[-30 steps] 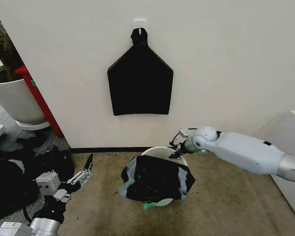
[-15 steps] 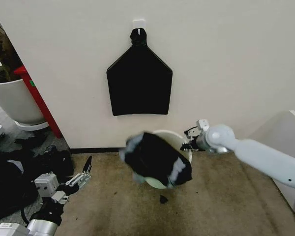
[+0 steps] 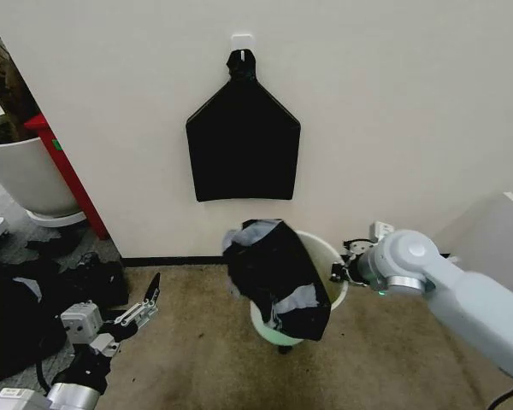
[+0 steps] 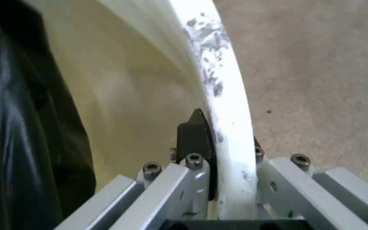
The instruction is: Place the garbage bag over the trash bin.
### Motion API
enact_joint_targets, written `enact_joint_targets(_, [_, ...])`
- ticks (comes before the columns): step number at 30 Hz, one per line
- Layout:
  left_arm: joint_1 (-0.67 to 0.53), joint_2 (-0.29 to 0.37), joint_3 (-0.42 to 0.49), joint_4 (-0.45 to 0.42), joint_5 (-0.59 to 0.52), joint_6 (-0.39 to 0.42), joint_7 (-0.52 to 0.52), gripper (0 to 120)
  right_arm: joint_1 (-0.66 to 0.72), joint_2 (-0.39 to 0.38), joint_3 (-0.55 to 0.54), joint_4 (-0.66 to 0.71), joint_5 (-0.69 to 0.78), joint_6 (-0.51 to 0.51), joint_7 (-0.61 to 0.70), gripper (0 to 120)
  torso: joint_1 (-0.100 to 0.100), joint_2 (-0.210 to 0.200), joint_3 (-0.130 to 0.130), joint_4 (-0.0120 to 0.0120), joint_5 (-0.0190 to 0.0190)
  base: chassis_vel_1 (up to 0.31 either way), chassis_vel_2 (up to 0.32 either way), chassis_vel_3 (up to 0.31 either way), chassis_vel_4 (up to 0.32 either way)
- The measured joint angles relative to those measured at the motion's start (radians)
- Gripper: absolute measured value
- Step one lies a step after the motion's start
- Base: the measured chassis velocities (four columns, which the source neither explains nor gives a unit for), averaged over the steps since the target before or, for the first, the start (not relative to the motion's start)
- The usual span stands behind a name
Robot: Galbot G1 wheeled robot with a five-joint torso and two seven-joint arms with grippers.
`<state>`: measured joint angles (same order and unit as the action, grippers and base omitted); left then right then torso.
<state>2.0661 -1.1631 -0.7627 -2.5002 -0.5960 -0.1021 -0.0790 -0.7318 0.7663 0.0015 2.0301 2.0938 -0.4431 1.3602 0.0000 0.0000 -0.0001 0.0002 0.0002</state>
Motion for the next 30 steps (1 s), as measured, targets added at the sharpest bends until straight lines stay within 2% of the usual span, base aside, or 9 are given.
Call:
enact_joint_targets(6, [-0.002, -0.017, 0.014, 0.0, 0.016, 0.0, 0.006, 100, -0.192, 0.071, 0.086, 0.06, -0.114, 0.082, 0.05, 0, 0.0, 0.0, 0.0, -0.0003, -0.0002, 0.0, 0.0, 0.0, 0.0])
enact_joint_targets(13, [0.008, -0.053, 0.03, 0.0, 0.048, -0.003, 0.015, 100, -0.285, 0.118, 0.061, 0.129, -0.215, 0.09, 0.044, 0, 0.0, 0.0, 0.0, 0.0, -0.0002, 0.0, 0.0, 0.0, 0.0])
enact_joint_targets(30, [0.03, -0.109, 0.085, 0.0, 0.128, -0.037, 0.036, 100, -0.312, 0.183, -0.013, 0.071, -0.339, 0.098, 0.056, 0, 0.0, 0.0, 0.0, -0.0002, -0.0001, 0.0, 0.0, 0.0, 0.0])
